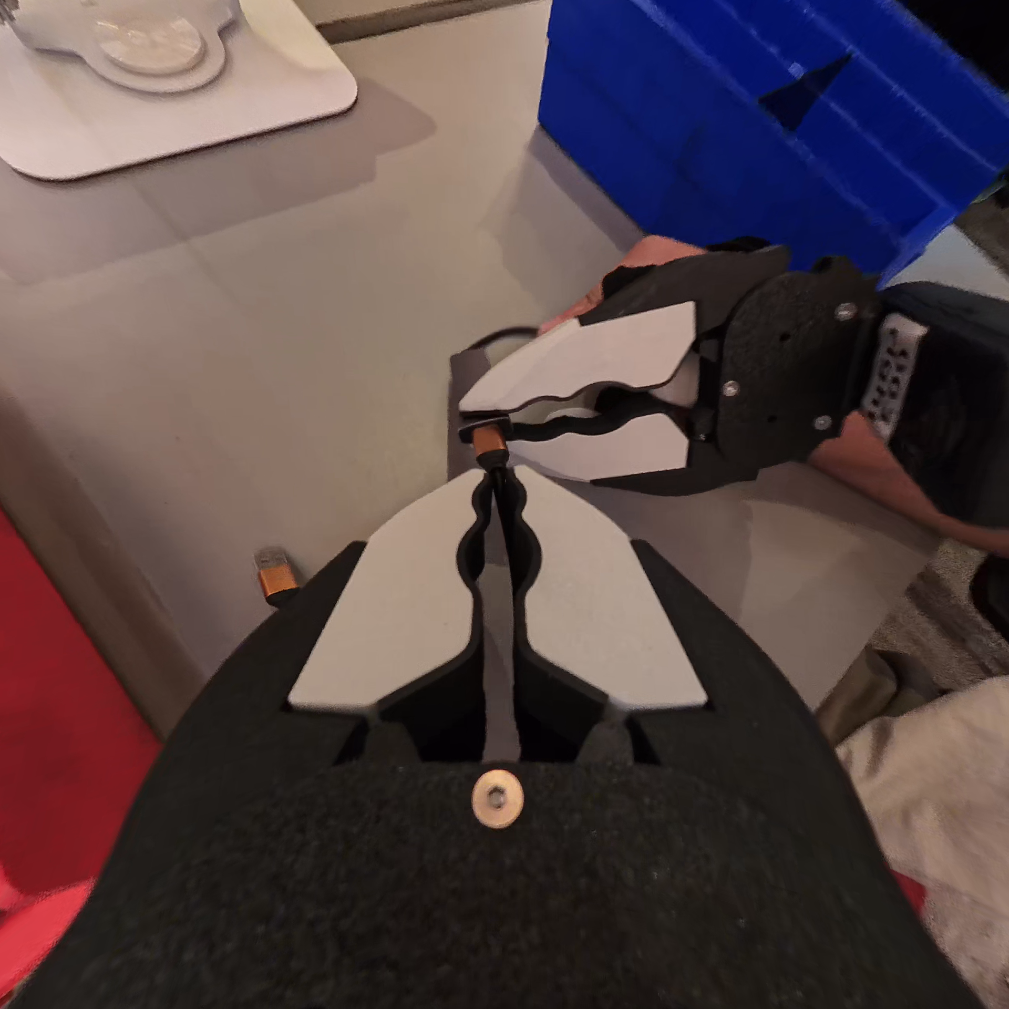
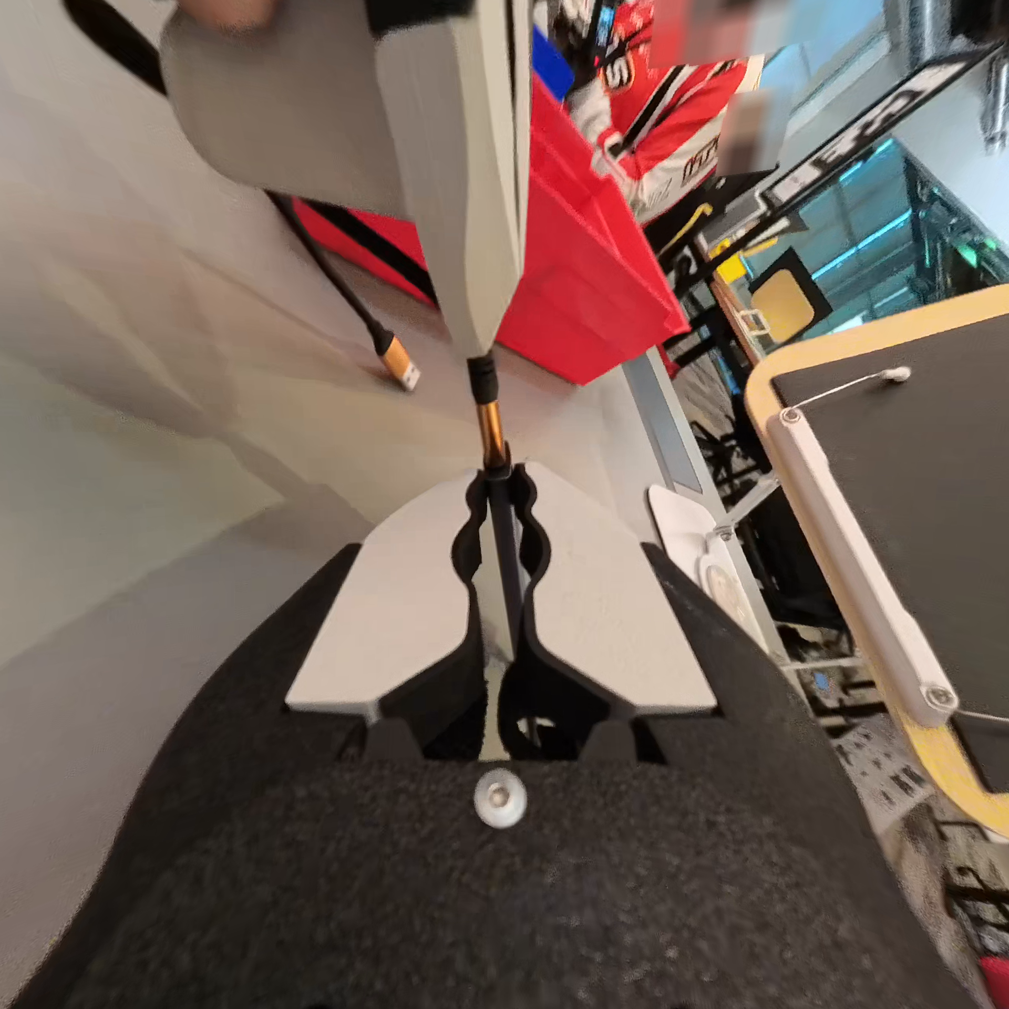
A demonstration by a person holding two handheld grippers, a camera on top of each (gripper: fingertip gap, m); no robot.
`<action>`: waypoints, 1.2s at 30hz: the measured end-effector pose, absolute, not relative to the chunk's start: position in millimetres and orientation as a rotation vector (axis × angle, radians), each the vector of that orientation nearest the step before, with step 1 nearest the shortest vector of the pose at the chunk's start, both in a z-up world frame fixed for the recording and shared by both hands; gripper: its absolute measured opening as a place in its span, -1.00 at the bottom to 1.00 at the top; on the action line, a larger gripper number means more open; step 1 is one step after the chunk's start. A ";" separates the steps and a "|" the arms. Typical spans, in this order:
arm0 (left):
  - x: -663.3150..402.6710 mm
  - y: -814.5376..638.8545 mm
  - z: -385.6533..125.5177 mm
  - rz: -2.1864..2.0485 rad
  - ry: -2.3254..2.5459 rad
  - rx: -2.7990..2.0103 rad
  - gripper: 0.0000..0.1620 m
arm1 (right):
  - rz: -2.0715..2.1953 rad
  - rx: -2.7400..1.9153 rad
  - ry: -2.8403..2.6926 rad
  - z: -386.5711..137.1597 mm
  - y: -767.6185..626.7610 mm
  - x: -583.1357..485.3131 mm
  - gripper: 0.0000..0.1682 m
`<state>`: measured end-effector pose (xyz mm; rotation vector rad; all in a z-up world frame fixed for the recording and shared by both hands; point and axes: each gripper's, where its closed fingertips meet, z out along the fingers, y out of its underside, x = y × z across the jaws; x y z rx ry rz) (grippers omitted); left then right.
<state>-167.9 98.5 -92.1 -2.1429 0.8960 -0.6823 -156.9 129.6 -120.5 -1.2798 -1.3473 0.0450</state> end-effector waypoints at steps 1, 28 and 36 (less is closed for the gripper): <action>-168.9 94.1 -81.6 -0.701 0.901 -2.110 -0.91 | 0.057 -1.290 -1.327 -116.0 131.4 -155.0 -0.89; -235.0 55.4 -121.6 -1.030 0.793 -1.955 -0.81 | -0.381 -1.556 -0.483 166.5 247.7 192.3 -0.89; -255.5 58.3 -130.2 -0.884 0.817 -1.989 -0.82 | -0.320 -1.770 -0.522 49.9 240.8 219.2 -0.89</action>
